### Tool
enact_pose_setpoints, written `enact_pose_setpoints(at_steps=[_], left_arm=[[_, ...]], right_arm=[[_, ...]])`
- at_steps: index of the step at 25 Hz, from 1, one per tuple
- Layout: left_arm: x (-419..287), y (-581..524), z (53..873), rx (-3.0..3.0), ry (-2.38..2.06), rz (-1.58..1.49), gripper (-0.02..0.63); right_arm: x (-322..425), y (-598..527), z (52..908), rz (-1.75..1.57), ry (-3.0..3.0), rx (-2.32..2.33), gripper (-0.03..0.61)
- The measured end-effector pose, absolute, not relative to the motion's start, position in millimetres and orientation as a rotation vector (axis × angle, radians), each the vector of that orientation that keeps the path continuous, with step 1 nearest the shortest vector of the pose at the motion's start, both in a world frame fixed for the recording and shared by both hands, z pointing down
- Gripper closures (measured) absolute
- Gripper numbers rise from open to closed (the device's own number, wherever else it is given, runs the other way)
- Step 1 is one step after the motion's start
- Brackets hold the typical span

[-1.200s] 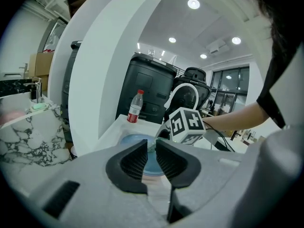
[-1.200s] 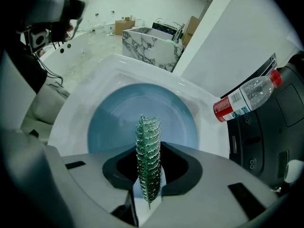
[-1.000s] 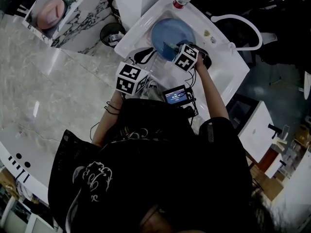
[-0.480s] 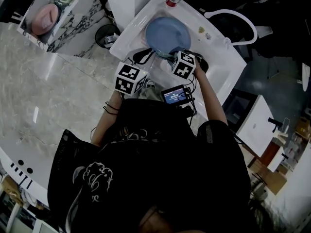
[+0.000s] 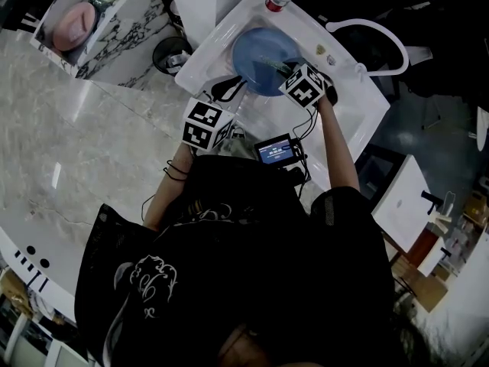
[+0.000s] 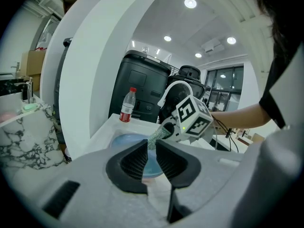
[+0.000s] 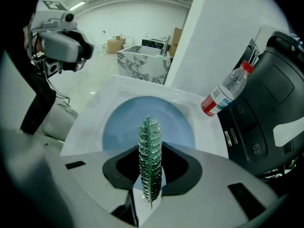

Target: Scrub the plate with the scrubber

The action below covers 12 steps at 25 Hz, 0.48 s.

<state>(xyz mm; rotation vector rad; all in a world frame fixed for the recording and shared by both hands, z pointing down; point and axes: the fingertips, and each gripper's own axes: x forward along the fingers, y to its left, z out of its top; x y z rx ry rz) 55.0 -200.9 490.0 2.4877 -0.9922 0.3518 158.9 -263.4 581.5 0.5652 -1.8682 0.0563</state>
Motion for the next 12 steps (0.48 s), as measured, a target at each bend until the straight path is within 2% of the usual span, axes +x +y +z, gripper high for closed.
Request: enact_pose_setpoints(at_steps=[12], left_arm=[[53.0,-200.0,496.9,2.458,-1.002,0.378,0.555]], right_arm=[[199.3,-347.8,602.2,-0.035,-1.793,0.723,0.488]])
